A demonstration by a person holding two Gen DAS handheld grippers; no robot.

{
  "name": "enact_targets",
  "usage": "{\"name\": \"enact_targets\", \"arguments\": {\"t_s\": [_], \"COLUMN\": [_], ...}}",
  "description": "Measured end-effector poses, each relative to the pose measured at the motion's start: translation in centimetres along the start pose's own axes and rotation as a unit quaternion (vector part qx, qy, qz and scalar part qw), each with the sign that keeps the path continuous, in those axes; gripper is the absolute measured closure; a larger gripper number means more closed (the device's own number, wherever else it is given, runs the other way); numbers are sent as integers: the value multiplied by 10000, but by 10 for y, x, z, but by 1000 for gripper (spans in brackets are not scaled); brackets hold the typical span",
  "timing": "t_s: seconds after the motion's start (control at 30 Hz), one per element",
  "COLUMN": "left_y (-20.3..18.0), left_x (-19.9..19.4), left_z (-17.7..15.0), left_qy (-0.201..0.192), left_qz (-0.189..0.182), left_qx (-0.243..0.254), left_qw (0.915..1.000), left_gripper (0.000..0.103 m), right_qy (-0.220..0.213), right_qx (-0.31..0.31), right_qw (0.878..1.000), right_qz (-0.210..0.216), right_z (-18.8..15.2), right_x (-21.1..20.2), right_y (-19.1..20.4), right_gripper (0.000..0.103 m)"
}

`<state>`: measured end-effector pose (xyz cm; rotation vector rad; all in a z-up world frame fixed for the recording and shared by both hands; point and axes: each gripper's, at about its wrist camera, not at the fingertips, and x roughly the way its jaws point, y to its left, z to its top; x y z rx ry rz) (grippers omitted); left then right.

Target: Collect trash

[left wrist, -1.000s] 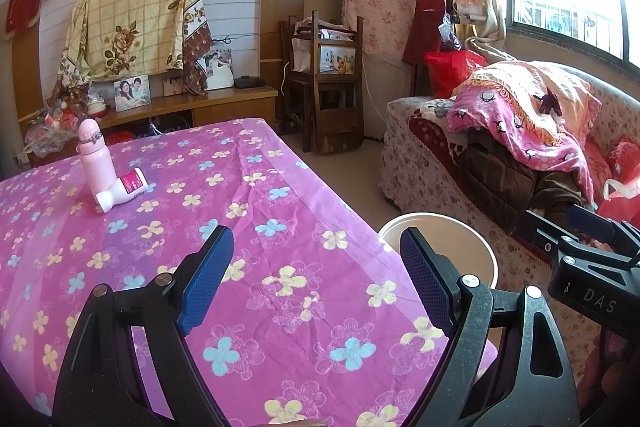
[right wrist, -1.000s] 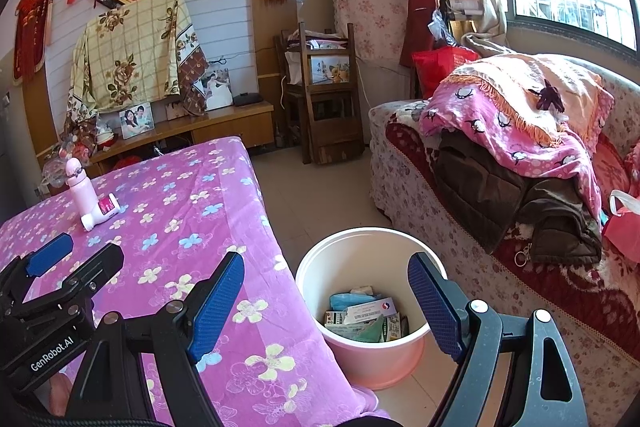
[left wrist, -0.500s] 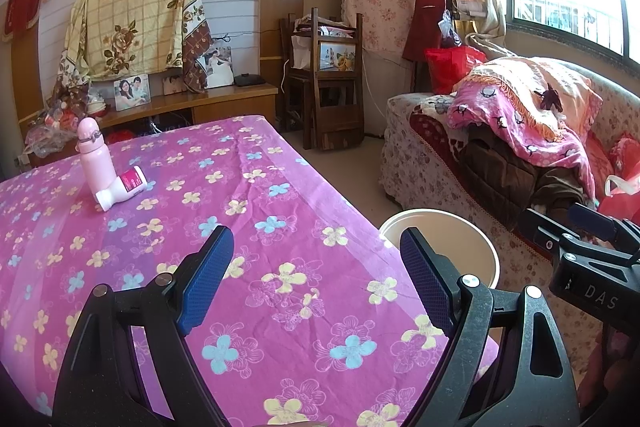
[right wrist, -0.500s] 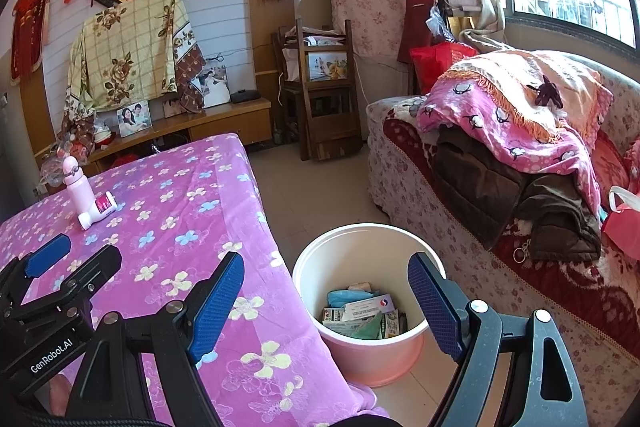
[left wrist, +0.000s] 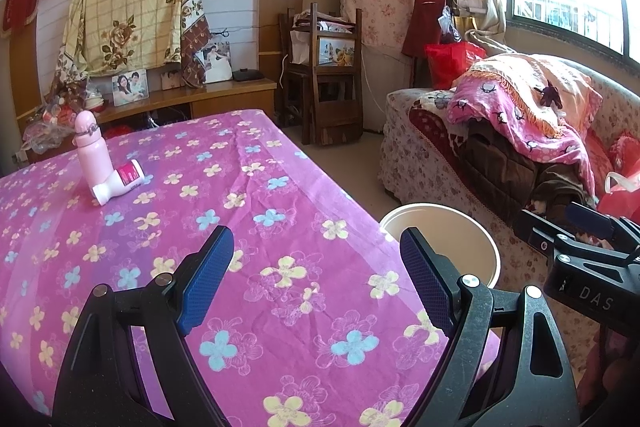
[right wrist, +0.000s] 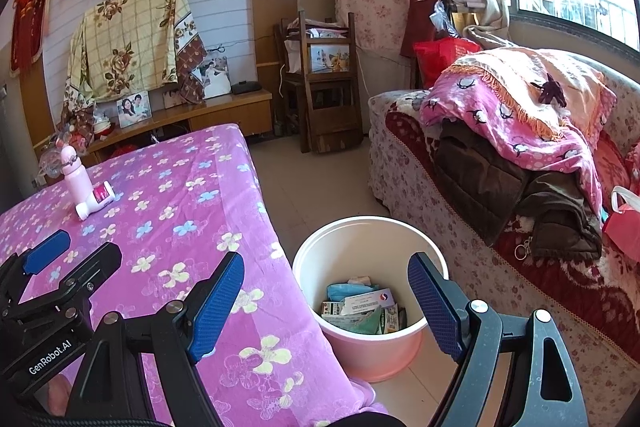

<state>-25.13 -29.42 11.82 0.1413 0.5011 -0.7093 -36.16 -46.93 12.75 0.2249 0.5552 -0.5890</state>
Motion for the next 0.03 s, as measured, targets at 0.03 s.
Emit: {"name": "enact_targets", "arguments": {"t_s": [0.03], "left_y": [3], "left_x": [0], "left_z": [-2], "left_qy": [12], "left_qz": [9], "left_qx": [-1], "left_qw": [10000], "left_gripper": [18], "right_qy": [16], "right_qx": [-16], "right_qw": [10000], "right_qz": [13], "right_z": [0], "right_x": [1], "right_y": [2], "right_gripper": [21]}}
